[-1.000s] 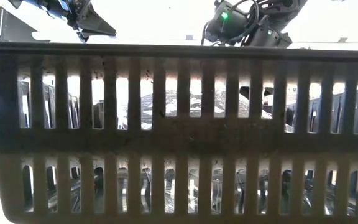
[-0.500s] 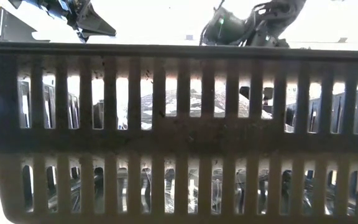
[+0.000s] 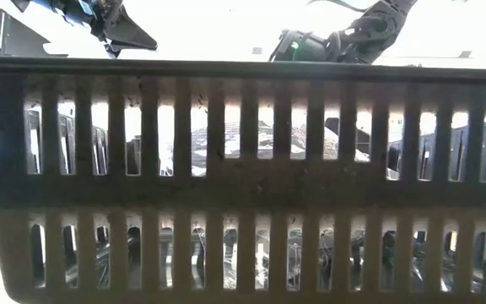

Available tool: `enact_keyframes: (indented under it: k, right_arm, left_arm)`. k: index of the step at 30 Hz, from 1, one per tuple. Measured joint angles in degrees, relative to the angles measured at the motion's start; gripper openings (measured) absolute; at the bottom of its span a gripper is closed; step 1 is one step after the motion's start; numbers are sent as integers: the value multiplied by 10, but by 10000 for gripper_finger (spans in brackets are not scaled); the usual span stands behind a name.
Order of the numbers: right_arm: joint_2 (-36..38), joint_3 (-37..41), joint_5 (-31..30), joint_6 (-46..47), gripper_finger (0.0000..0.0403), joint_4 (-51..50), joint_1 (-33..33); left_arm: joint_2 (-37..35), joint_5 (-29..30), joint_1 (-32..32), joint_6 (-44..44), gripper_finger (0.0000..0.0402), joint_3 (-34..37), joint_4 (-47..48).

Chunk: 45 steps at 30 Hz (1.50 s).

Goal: Pick & Place Travel size toiletries
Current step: Put the blue bottle into the middle left black bin

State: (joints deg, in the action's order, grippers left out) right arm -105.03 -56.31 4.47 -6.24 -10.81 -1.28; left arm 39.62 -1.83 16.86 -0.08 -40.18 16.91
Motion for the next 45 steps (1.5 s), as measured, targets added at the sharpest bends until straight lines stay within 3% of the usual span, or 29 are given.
enact_keyframes:
  k: [8, 16, 21, 38, 45]
  right_arm:
    - [0, 0, 0, 0, 236, 0, 0]
    - [0, 0, 0, 0, 174, 1, 0]
    - [0, 0, 0, 0, 156, 4, 0]
    - [1, 0, -3, 0, 138, 1, 0]
    - [39, 1, -58, -3, 137, -43, -2]
  left_arm:
    - [0, 0, 0, 0, 33, 0, 0]
    - [0, 0, 0, 0, 33, 0, 0]
    - [0, 0, 0, 0, 33, 0, 0]
    - [0, 0, 0, 0, 33, 0, 0]
    - [0, -2, 0, 0, 33, 0, 0]
